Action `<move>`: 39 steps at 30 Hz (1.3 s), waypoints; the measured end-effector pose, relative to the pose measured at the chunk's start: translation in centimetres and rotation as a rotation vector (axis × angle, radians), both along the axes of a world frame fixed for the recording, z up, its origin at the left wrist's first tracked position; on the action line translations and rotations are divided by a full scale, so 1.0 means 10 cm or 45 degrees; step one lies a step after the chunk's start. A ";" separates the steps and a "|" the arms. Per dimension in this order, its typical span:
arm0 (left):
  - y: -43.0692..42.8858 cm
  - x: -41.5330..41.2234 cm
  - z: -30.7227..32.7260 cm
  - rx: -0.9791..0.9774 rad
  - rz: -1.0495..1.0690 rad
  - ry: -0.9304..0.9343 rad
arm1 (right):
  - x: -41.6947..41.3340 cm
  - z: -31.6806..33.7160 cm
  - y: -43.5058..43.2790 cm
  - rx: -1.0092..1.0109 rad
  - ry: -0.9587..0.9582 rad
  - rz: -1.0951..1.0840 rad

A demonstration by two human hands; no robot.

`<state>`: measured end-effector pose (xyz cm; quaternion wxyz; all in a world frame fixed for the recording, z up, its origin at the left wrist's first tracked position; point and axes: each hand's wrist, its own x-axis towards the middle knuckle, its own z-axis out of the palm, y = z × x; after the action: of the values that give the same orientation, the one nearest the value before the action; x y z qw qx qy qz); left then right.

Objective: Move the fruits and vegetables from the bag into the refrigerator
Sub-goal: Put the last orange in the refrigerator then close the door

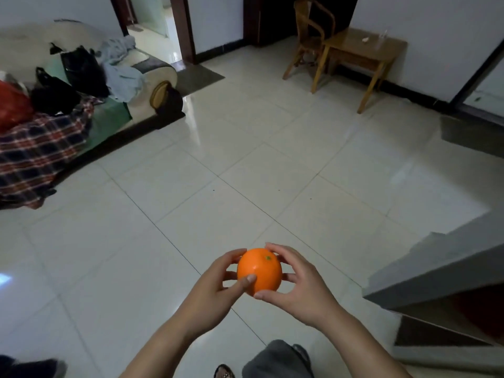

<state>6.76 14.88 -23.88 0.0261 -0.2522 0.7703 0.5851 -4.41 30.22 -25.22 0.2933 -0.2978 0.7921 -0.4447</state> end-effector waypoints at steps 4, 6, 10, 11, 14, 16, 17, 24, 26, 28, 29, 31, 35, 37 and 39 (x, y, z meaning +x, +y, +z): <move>-0.41 -0.34 -0.04 -0.039 -0.046 -0.011 | -0.33 -0.04 -0.40 0.017 -0.011 -0.028; -0.60 -0.59 -0.05 -0.065 -0.079 -0.025 | -0.55 -0.07 -0.57 0.032 -0.014 -0.054; -0.95 -1.24 -0.07 -0.114 -0.152 -0.022 | -1.13 -0.17 -0.86 -0.009 -0.031 -0.152; -1.02 -1.44 -0.07 -0.120 -0.167 -0.012 | -1.30 -0.19 -0.92 -0.038 -0.030 -0.179; -1.21 -2.11 -0.02 -0.124 -0.200 0.009 | -1.89 -0.17 -1.07 -0.101 -0.037 -0.248; -1.27 -2.57 0.04 -0.110 -0.248 0.026 | -2.29 -0.12 -1.09 -0.122 -0.036 -0.309; -1.30 -2.81 0.06 -0.116 -0.293 0.030 | -2.48 -0.10 -1.08 -0.133 -0.028 -0.355; -1.17 -4.29 0.02 -0.136 -0.556 0.083 | -3.47 -0.05 -0.55 -0.123 0.055 -0.729; -1.04 -4.73 0.01 -0.134 -0.657 0.091 | -3.72 -0.03 -0.33 -0.127 0.090 -0.866; -0.85 -5.21 0.00 -0.138 -0.784 0.111 | -3.96 -0.02 -0.10 -0.125 0.121 -1.015; -0.74 -5.45 0.00 -0.139 -0.853 0.126 | -4.08 -0.02 0.01 -0.116 0.137 -1.086; -0.49 -5.93 0.00 -0.155 -0.998 0.160 | -4.32 -0.05 0.22 -0.075 0.159 -1.220; -0.03 -6.85 0.01 -0.146 -1.236 0.221 | -4.84 -0.08 0.57 -0.054 0.223 -1.456; 0.22 -7.29 0.05 -0.157 -1.357 0.237 | -5.08 -0.04 0.74 -0.053 0.229 -1.542; 0.52 -7.71 0.09 -0.177 -1.487 0.257 | -5.30 0.04 0.93 -0.057 0.224 -1.637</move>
<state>-70.30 20.08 -23.02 0.2538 0.2690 0.8166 0.4431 -57.41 39.56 -24.86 -0.1038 0.1943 0.8240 -0.5220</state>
